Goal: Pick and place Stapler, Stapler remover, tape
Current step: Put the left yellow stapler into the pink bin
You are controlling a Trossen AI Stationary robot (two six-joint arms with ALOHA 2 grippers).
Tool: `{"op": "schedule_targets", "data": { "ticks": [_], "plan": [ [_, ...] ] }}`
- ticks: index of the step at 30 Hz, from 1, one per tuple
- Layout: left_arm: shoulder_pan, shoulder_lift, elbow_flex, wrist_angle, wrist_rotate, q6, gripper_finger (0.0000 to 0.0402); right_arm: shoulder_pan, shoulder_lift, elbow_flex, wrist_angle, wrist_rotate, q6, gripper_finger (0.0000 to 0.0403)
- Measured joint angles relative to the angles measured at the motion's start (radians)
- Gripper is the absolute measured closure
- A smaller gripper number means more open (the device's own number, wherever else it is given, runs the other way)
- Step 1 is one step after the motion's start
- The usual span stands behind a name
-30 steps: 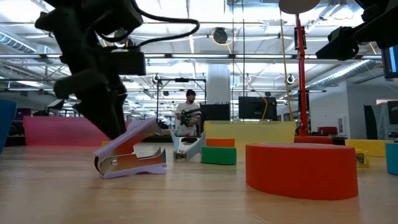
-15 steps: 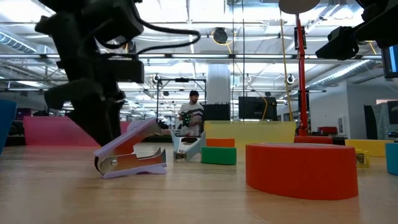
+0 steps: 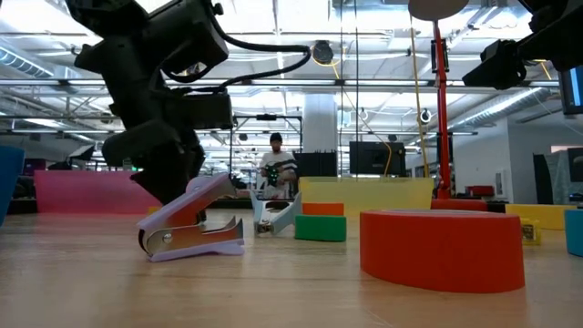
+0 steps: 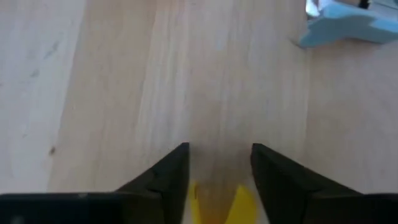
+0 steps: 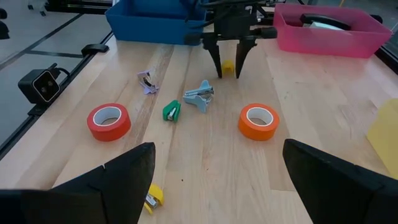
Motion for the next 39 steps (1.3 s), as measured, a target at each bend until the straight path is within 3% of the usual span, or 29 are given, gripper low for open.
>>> {"op": "schedule_targets", "data": {
  "ticks": [4,8,25,32,39],
  "plan": [
    [-0.001,0.000,0.000,-0.001,0.009,0.005,0.0284,0.000,0.000,0.000,0.000,0.000,0.000,0.0059],
    [0.000,0.001,-0.001,-0.008,-0.005,0.008,0.0297,0.000,0.000,0.000,0.000,0.000,0.000,0.0061],
    [0.002,-0.090,-0.009,-0.009,-0.077,0.032,0.0169,0.000,0.000,0.000,0.000,0.000,0.000,0.0058],
    [-0.004,-0.191,-0.006,-0.093,-0.073,-0.006,0.0166,0.000,0.000,0.000,-0.001,0.000,0.000,0.0061],
    [-0.016,-0.188,-0.005,-0.224,-0.022,-0.033,0.0173,0.000,0.000,0.000,-0.001,0.000,0.004,0.0058]
  ]
}}
